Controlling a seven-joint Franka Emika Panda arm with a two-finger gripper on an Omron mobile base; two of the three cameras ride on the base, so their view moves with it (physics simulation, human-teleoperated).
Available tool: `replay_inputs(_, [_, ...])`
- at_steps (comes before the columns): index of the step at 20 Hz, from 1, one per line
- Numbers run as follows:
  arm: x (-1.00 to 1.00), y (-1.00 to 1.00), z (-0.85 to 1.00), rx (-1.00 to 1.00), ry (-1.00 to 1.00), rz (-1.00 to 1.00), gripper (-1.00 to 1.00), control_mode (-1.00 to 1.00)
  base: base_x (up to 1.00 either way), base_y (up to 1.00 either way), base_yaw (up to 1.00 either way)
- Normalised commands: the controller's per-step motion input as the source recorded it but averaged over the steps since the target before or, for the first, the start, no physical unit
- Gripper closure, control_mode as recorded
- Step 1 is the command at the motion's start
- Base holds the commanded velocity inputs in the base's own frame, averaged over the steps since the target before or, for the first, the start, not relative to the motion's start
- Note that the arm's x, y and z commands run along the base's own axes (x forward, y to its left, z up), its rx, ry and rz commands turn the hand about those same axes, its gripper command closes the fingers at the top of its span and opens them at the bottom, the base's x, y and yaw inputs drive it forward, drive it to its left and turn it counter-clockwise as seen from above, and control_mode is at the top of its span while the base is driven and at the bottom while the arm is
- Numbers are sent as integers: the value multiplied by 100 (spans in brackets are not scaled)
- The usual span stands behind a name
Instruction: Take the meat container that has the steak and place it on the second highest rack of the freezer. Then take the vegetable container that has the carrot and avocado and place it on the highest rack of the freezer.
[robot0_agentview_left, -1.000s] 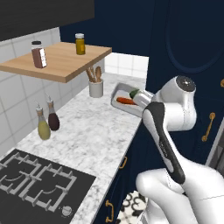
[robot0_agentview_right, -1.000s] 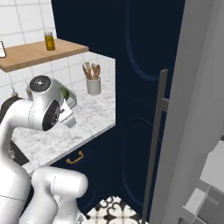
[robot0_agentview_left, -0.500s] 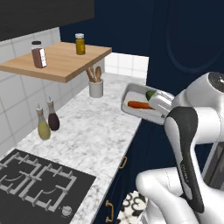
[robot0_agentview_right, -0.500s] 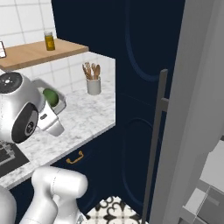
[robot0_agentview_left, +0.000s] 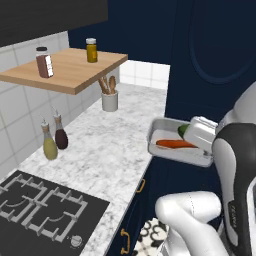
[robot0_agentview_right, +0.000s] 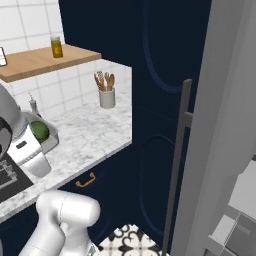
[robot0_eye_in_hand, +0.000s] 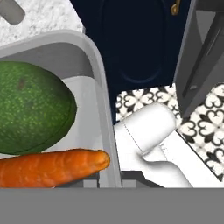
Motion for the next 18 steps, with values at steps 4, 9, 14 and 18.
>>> replay_inputs(4, [0, 0, 0, 0, 0, 0, 100, 100, -100, 1, 0])
replay_inputs(9, [0, 0, 0, 0, 0, 0, 100, 100, -100, -2, -5])
replay_inputs(14, [0, 0, 0, 0, 0, 0, 100, 100, -98, -28, -38])
replay_inputs(18, [0, 0, 0, 0, 0, 0, 100, 100, -55, -69, -46])
